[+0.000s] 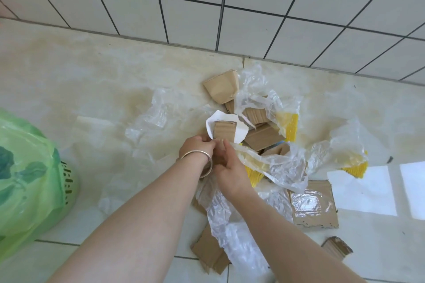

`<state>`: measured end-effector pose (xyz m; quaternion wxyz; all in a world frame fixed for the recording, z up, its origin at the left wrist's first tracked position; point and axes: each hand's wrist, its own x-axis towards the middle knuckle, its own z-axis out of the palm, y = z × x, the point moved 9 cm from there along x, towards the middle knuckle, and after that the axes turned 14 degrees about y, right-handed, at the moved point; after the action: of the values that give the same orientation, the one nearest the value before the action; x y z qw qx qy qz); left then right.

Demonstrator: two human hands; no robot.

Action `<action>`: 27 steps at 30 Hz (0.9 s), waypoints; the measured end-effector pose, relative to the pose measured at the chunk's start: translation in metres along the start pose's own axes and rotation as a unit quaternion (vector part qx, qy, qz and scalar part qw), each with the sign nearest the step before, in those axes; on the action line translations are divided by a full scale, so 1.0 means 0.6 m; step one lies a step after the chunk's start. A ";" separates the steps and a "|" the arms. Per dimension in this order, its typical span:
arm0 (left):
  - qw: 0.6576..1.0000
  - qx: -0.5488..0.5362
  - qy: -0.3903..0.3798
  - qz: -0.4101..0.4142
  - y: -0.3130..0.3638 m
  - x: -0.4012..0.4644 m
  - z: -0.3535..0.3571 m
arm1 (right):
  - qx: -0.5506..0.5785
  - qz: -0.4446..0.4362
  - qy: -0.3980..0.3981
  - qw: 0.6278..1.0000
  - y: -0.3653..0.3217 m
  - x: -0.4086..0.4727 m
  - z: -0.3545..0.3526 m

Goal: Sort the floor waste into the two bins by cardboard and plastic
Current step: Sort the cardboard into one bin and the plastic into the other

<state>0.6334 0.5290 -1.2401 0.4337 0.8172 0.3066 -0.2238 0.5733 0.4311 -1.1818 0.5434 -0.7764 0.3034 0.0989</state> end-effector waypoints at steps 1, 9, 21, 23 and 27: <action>1.000 0.008 0.011 0.005 0.001 0.001 -0.001 | -0.002 -0.003 0.013 1.000 -0.002 0.001 -0.008; 0.993 0.026 0.100 0.058 0.010 -0.015 -0.044 | -0.107 0.041 0.106 0.988 0.033 0.023 -0.080; 0.981 -0.102 0.139 0.091 0.008 -0.029 -0.116 | -0.130 0.042 0.088 0.987 0.029 0.023 -0.064; 0.983 -0.108 0.114 0.096 0.003 -0.027 -0.117 | -0.027 0.087 0.071 0.993 0.026 0.026 -0.045; 0.987 -0.113 0.015 0.112 -0.002 -0.036 -0.100 | 0.182 0.194 0.017 0.964 0.038 0.037 0.005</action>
<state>0.6234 0.5737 -1.1959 0.5410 0.7953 0.2430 -0.1257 0.5785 0.4204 -1.2114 0.6408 -0.5922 0.4705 0.1319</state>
